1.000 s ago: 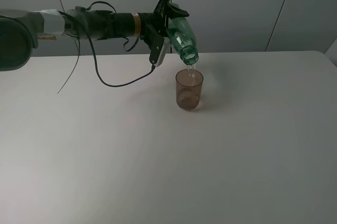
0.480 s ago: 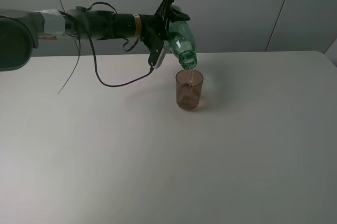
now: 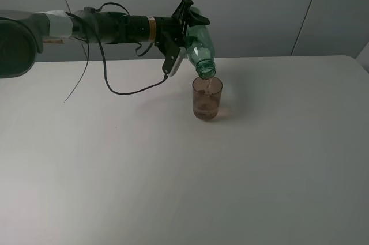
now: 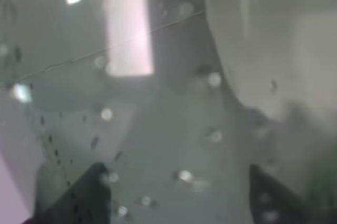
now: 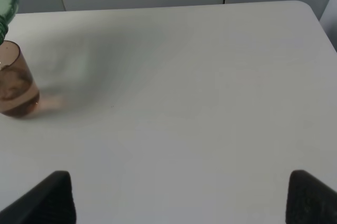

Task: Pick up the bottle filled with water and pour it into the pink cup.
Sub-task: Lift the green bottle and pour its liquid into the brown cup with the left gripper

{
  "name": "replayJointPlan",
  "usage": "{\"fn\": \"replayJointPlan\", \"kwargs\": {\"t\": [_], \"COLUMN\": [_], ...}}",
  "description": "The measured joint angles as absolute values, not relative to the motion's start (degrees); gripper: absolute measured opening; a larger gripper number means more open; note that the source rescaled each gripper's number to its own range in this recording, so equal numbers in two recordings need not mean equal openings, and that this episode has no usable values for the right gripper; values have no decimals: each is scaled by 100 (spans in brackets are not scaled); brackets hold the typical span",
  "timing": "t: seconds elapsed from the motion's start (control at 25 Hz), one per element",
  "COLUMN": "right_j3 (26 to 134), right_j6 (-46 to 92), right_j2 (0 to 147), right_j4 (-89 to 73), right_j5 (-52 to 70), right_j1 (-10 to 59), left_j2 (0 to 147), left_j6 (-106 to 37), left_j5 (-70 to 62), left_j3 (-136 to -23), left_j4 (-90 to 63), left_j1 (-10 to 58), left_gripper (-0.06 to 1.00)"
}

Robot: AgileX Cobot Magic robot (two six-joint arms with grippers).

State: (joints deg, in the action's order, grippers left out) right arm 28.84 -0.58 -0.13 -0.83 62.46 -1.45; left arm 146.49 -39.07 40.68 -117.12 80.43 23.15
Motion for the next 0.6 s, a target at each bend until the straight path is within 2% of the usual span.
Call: {"fn": "replayJointPlan", "kwargs": {"t": [0.6], "right_j3": [2884], "right_j6": [-58], "right_j2": [-13], "right_j4": [-69], "right_j5": [6246], "right_j1": [-145], "left_j2": [14587], "left_j6": [-4264], "left_j5": [4114], "left_j3": [-11712], "left_j4": [8048], "left_j1": [2373], "left_gripper": [0]}}
